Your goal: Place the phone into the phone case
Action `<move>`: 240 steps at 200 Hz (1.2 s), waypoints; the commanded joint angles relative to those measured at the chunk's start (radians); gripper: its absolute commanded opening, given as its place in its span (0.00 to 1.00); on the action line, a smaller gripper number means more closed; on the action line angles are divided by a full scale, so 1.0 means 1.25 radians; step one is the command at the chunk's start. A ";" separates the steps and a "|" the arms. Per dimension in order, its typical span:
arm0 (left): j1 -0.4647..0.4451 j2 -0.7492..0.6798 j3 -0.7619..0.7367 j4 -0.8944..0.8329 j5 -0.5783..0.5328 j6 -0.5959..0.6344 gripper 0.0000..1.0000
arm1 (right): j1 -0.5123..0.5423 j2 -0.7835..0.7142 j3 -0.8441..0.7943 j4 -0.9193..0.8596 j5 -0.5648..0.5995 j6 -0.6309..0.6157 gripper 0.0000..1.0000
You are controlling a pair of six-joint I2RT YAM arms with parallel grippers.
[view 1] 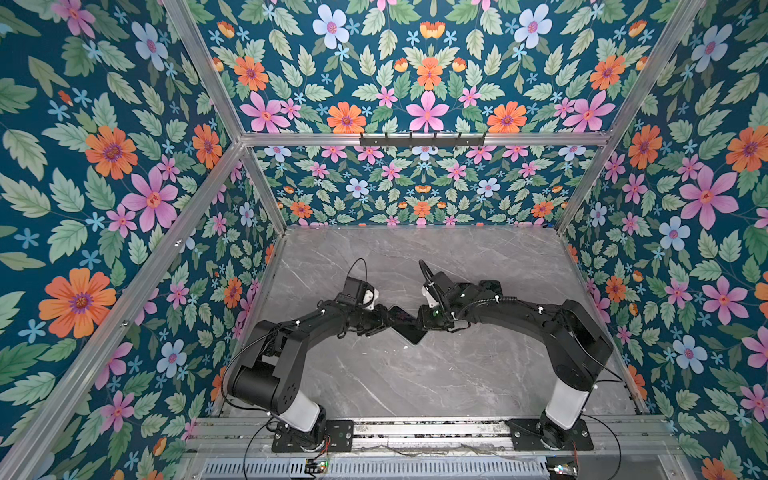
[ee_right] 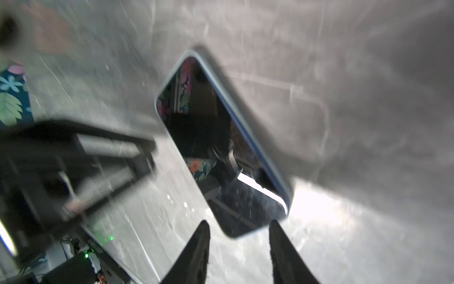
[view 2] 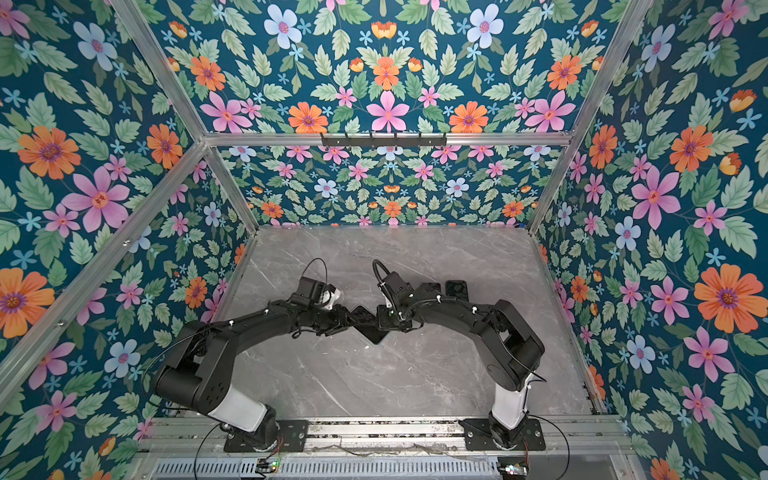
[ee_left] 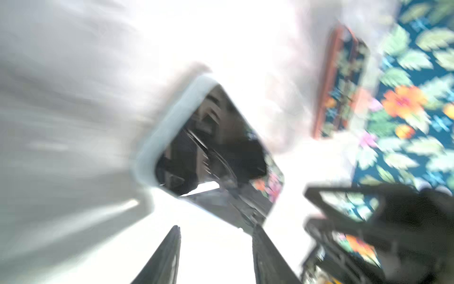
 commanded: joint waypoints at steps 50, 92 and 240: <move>0.055 0.106 0.112 0.042 -0.011 0.008 0.59 | 0.035 0.013 -0.035 0.035 0.002 0.044 0.45; 0.052 0.185 0.134 0.069 0.010 0.005 0.58 | 0.036 0.045 -0.018 0.041 -0.016 0.041 0.44; 0.015 0.201 0.099 0.096 0.059 0.012 0.35 | 0.044 0.075 0.014 0.058 -0.018 0.057 0.30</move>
